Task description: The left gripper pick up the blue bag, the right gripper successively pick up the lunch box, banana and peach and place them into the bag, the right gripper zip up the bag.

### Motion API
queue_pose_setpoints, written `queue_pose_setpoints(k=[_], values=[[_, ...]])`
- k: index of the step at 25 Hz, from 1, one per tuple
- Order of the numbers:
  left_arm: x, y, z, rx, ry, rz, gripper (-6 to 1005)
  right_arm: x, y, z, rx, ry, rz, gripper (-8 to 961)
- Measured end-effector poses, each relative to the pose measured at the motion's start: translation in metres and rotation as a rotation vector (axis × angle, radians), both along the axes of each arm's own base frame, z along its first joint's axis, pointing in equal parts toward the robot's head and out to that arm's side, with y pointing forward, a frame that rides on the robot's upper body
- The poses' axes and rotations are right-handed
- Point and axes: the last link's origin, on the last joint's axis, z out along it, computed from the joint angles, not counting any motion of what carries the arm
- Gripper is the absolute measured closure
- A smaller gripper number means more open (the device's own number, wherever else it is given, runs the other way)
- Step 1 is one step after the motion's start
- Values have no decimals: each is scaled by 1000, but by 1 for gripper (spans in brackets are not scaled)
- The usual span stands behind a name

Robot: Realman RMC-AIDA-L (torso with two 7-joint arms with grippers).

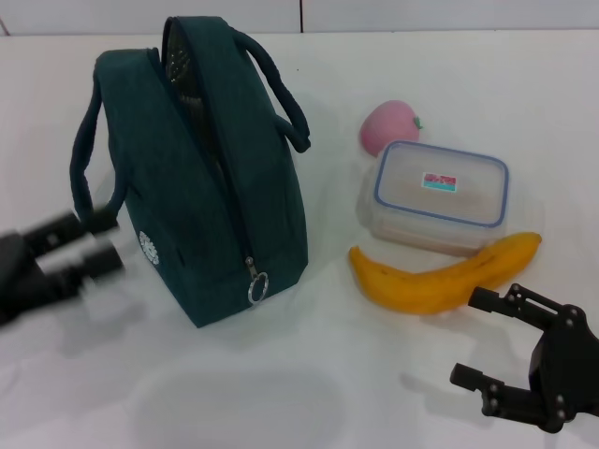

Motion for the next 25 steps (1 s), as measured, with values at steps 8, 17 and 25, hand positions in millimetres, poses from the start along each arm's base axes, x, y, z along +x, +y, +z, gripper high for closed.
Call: queue_pose_setpoints(k=[8,17,25], values=[[14,55,42,-177,-76,237,131,-1,0,-1,-2,2,1,161],[44,121,79,-277,253,569,134,0,-1,-1,-3,5,-2,163],[70,143,67,-345,394,586,135,0,-1,-1,-3,9,-8,165]])
